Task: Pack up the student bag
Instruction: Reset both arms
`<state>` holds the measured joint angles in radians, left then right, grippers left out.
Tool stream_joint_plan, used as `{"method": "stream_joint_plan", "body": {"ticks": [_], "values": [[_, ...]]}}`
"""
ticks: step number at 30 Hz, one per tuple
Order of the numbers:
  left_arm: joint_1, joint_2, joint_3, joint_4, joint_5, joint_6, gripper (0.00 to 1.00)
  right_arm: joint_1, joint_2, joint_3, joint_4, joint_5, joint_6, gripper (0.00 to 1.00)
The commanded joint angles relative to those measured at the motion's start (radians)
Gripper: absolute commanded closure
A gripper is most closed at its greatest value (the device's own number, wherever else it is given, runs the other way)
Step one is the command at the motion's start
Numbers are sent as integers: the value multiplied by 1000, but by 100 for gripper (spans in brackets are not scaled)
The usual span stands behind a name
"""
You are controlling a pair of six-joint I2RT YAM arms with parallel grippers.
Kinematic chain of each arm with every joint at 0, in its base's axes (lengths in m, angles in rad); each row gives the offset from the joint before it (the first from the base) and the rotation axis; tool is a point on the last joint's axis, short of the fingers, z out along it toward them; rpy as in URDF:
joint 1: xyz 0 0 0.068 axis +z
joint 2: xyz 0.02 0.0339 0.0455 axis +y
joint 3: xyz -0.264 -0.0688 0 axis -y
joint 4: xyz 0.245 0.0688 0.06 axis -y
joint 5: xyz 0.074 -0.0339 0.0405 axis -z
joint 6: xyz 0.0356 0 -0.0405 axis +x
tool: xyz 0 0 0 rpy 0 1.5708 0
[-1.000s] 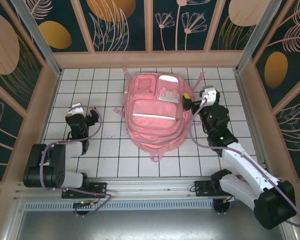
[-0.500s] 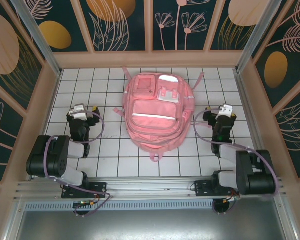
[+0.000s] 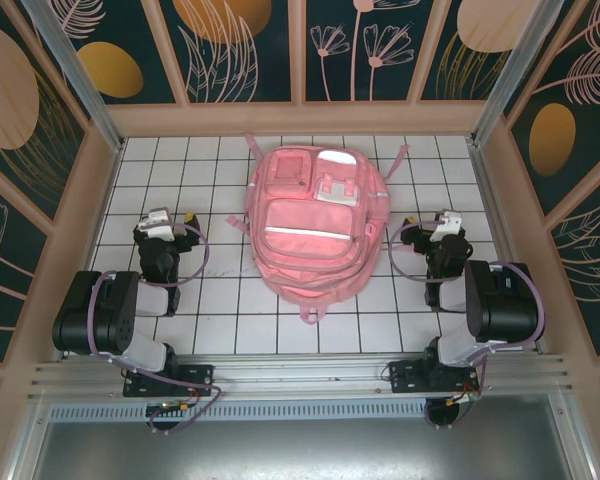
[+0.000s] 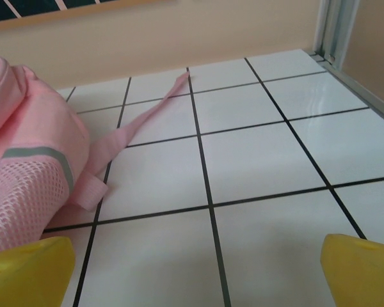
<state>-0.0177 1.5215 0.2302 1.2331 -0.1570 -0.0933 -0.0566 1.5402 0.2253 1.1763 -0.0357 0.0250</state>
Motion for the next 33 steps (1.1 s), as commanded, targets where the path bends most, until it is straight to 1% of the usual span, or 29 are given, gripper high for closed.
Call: {"method": "stream_joint_plan", "body": {"ticks": [1, 4, 8, 10, 13, 33], "values": [[5, 2, 14, 29, 2, 15, 1, 14, -1, 16, 56, -10, -12, 1], [5, 2, 12, 31, 3, 15, 1, 29, 0, 11, 64, 16, -20, 1], [5, -1, 8, 35, 2, 15, 1, 19, 0, 16, 56, -3, -16, 1], [5, -1, 8, 37, 2, 15, 1, 29, -2, 14, 61, 12, -22, 1], [5, -1, 6, 40, 2, 15, 1, 18, -1, 18, 54, -9, -16, 1], [5, -3, 4, 43, 3, 15, 1, 18, -1, 17, 54, -9, -16, 1]]}}
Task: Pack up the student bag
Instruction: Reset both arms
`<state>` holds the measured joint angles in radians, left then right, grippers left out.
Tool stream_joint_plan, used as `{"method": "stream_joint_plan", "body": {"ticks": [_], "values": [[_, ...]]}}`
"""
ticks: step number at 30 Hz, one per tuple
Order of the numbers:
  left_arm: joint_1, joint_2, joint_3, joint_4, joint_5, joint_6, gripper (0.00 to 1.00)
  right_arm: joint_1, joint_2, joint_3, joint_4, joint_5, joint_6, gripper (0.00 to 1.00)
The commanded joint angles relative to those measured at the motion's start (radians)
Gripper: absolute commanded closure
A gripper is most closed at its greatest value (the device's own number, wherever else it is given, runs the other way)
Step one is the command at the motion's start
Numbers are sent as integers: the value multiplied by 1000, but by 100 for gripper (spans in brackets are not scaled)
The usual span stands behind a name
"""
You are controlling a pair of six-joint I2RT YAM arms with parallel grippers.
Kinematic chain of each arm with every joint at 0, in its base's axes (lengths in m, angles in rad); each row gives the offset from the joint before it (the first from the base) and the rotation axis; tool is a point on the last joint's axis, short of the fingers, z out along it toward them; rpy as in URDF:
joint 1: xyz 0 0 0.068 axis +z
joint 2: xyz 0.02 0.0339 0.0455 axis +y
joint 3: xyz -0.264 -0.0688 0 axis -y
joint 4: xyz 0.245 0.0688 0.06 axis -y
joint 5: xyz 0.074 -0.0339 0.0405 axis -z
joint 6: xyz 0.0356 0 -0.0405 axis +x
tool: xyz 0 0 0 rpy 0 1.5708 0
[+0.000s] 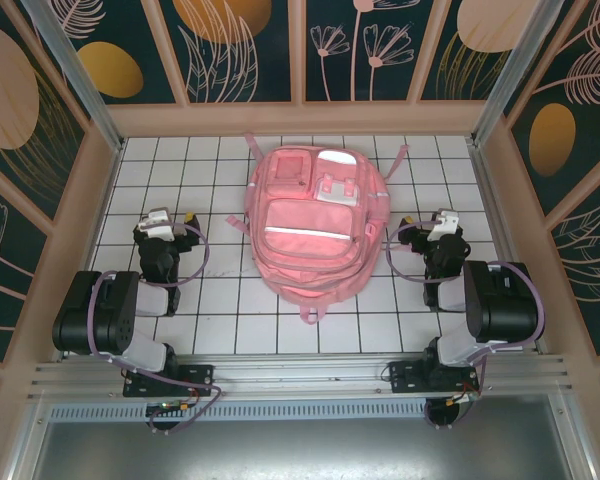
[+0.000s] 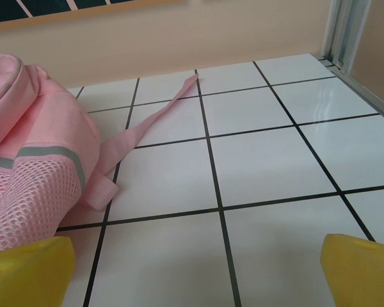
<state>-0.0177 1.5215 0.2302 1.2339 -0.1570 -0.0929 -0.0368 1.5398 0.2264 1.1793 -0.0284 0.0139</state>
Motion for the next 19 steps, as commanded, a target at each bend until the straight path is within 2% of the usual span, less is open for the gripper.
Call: {"method": "stream_joint_plan", "body": {"ticks": [1, 19], "values": [[5, -2, 4, 42, 3, 16, 1, -2, 0, 17, 51, -18, -5, 1], [5, -3, 5, 43, 4, 15, 1, -3, 0, 16, 51, -17, -5, 1]]}}
